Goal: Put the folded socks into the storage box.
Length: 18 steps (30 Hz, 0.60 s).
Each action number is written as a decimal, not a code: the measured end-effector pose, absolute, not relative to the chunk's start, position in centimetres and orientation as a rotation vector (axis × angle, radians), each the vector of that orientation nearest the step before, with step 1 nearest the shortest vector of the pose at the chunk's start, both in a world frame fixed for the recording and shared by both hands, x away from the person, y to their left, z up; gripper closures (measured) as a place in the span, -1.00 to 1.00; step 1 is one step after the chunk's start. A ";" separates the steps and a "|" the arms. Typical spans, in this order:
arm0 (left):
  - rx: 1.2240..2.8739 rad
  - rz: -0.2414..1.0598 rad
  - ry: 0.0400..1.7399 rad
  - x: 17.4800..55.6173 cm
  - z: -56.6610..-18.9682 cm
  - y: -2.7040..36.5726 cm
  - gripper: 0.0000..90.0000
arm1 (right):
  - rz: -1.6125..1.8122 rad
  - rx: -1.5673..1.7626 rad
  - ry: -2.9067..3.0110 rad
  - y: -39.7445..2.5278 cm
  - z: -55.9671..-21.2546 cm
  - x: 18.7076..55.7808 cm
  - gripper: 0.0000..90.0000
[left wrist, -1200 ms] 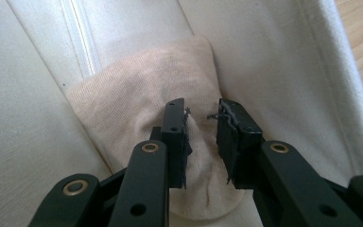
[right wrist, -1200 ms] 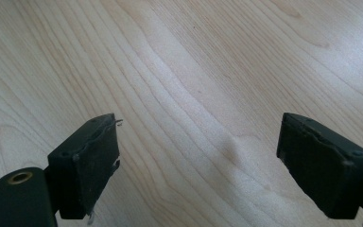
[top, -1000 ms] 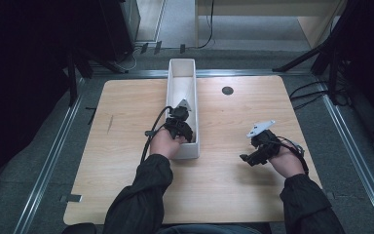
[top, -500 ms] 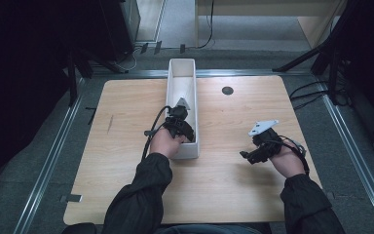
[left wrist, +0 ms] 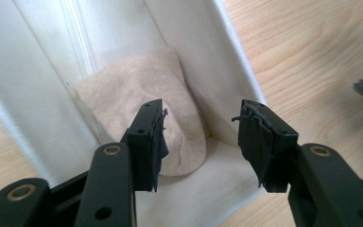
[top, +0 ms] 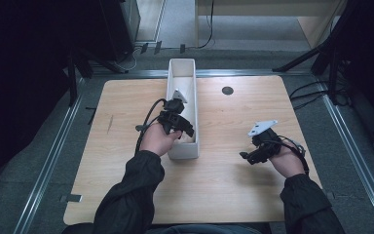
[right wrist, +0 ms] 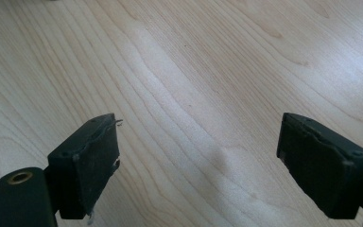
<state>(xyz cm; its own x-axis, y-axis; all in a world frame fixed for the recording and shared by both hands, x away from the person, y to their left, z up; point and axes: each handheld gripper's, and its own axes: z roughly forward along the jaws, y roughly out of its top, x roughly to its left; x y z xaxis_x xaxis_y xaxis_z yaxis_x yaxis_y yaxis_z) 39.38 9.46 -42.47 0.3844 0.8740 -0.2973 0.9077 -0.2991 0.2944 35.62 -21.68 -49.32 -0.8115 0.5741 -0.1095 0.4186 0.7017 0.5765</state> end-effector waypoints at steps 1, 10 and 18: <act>2.231 -0.122 1.536 39.3 -42.2 9.7 0.08 | 0.790 0.787 2.631 -21.7 -49.3 35.6 -0.70; 2.185 -0.167 1.471 38.3 -40.1 12.4 0.01 | 0.794 0.796 2.638 -21.7 -49.4 35.7 -0.70; 2.207 -0.133 1.429 36.8 -38.9 14.2 -0.05 | 0.786 0.792 2.641 -21.7 -49.5 35.7 -0.70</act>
